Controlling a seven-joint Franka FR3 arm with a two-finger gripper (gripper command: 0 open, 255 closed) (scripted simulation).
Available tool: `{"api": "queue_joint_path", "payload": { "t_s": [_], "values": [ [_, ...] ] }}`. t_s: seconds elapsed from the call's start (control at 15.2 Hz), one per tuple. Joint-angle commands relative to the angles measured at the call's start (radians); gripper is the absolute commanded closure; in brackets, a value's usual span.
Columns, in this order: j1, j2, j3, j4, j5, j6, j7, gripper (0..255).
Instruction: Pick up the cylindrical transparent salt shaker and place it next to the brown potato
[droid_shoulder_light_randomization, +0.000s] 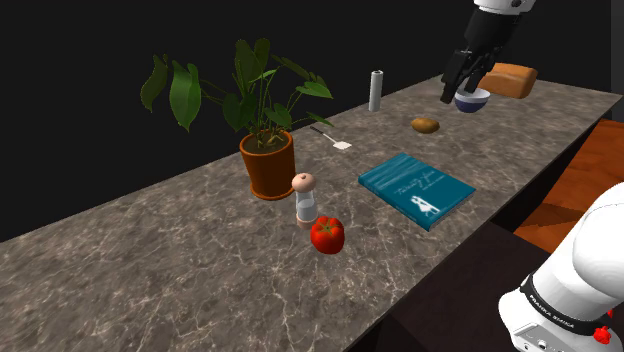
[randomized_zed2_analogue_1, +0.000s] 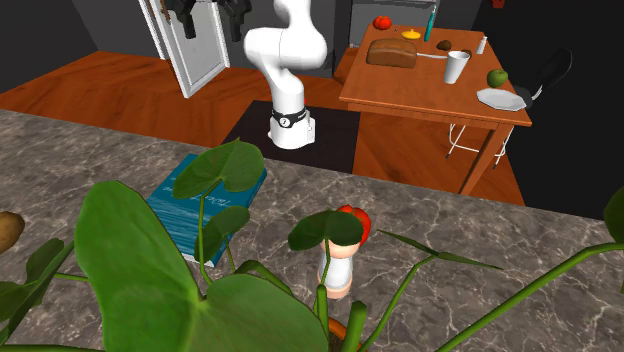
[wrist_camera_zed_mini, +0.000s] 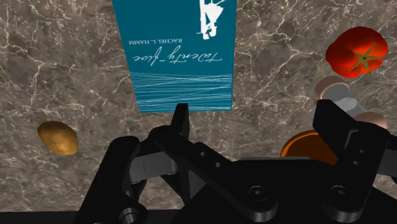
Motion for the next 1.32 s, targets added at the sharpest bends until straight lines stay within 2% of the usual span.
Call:
{"api": "queue_joint_path", "payload": {
  "t_s": [0.0, 0.59, 1.25],
  "values": [
    [0.0, 0.0, 0.0, 0.0, 0.0, 0.0, 0.0, 0],
    [0.043, 0.217, 0.138, 0.017, 0.061, 0.178, 0.165, 0],
    [0.072, 0.537, 0.273, 0.157, 0.056, 0.331, 0.351, 0]
  ]
}}
